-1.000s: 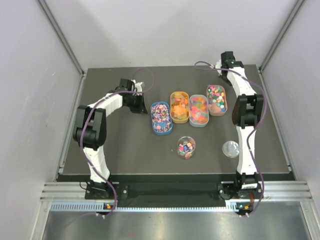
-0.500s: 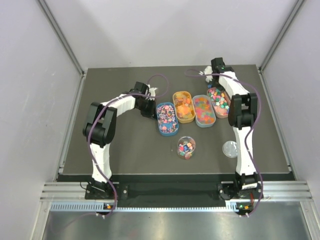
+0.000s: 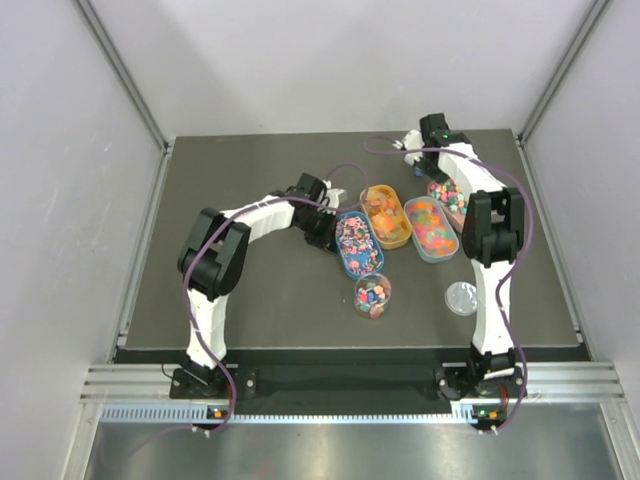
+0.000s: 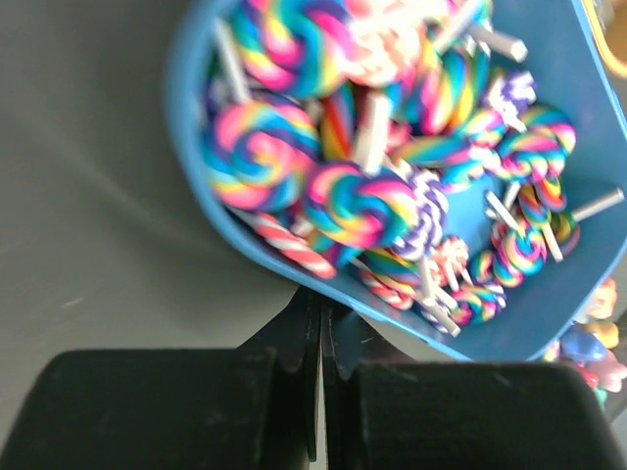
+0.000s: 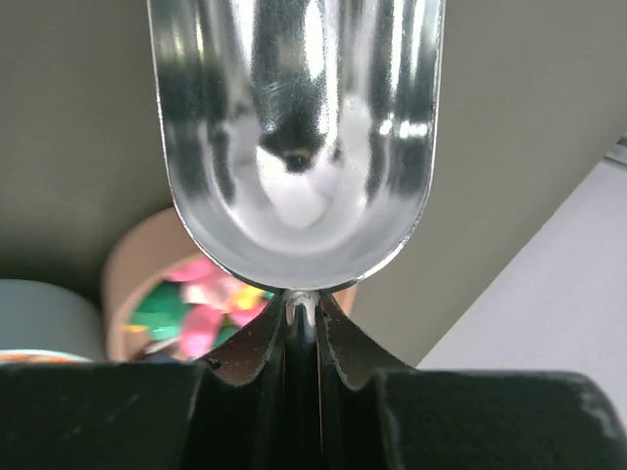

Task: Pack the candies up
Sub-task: Move the storage box to the center of the board.

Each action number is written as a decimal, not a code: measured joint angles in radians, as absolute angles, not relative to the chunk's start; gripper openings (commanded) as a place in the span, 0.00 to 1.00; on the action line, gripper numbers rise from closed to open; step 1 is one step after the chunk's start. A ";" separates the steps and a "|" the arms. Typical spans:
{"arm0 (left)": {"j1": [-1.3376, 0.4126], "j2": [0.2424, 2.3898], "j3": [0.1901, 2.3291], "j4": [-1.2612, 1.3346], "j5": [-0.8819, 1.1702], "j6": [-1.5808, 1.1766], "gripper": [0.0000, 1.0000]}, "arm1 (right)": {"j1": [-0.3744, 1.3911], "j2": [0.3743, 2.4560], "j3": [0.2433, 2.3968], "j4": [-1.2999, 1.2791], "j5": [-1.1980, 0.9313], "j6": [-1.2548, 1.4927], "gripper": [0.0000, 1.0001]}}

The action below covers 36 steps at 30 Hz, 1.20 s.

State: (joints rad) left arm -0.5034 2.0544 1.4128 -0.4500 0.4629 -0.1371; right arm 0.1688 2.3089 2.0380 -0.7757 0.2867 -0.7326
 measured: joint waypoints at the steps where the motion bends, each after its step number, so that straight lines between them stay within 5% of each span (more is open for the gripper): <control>1: -0.512 2.054 1.413 -0.450 0.466 -0.137 0.00 | 0.173 2.307 2.032 -0.775 0.288 -0.730 0.00; 9: -0.469 1.947 1.422 -0.515 0.500 -0.111 0.00 | 0.131 2.254 2.061 -0.856 0.266 -0.594 0.00; 16: -0.385 1.894 1.581 -0.429 0.543 -0.086 0.00 | 0.083 1.856 1.834 -0.963 0.193 -0.457 0.00; 21: -0.412 2.077 1.810 -0.357 0.616 -0.130 0.00 | 0.119 1.668 1.663 -1.070 0.120 -0.441 0.00; 30: -0.474 2.514 2.171 -0.259 0.640 -0.225 0.00 | 0.131 1.634 1.413 -1.250 0.056 -0.452 0.00; 36: -0.513 2.595 2.237 -0.186 0.633 -0.275 0.00 | 0.131 1.600 1.378 -1.315 0.051 -0.453 0.00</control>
